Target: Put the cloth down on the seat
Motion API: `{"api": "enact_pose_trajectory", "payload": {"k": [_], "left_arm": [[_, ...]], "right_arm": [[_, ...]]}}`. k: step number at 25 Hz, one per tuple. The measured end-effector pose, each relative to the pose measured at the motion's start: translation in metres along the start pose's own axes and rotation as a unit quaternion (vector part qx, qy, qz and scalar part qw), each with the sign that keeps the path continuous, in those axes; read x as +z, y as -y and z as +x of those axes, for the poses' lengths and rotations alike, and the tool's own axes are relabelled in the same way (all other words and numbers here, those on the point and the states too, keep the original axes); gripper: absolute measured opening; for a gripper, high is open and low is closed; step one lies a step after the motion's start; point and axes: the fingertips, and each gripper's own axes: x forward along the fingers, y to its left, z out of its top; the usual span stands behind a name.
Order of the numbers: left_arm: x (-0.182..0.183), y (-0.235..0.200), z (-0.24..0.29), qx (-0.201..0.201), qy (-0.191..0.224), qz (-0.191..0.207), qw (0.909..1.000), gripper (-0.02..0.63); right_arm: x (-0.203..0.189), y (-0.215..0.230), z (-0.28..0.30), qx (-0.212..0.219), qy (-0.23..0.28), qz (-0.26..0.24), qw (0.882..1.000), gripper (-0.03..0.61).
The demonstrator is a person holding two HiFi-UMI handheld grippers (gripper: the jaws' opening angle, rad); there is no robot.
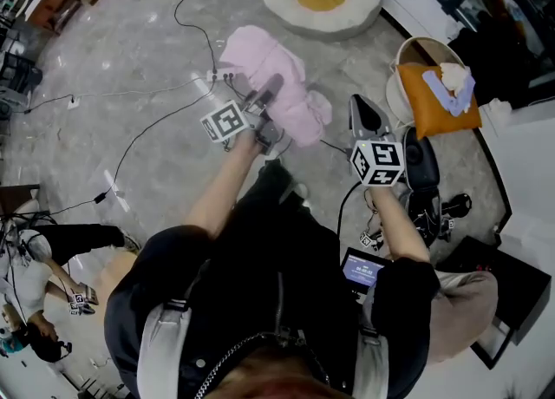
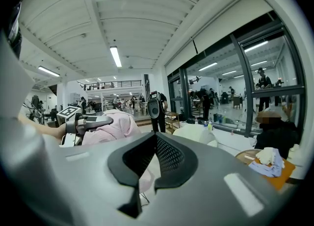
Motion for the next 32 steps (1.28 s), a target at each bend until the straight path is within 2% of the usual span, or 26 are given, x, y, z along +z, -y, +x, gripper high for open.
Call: {"api": "enact_pose_trajectory", "payload": {"k": [3, 4, 12, 25, 32], "left_arm": [[0.015, -0.011, 0.006, 0.020, -0.009, 0.054, 0.9983, 0.249], [0.019, -0.015, 0.010, 0.022, -0.009, 0.060, 0.9979, 0.249], [0.066, -0.054, 0.062, 0.016, -0.016, 0.045, 0.9987, 0.249], [0.182, -0.116, 0.155, 0.002, -0.034, 0.037, 0.9988, 0.249], [0.208, -0.138, 0.188, 0.009, -0.034, 0.034, 0.9988, 0.249]], "right_arm": [[0.000, 0.002, 0.012, -0.003, -0.007, 0.002, 1.000, 0.002], [0.001, 0.003, 0.017, -0.004, -0.009, 0.001, 1.000, 0.002], [0.021, 0.017, 0.093, -0.008, -0.019, -0.012, 1.000, 0.002], [0.079, 0.054, 0.224, -0.049, -0.007, -0.023, 0.999, 0.002], [0.085, 0.066, 0.260, -0.046, -0.017, -0.027, 0.998, 0.002]]}}
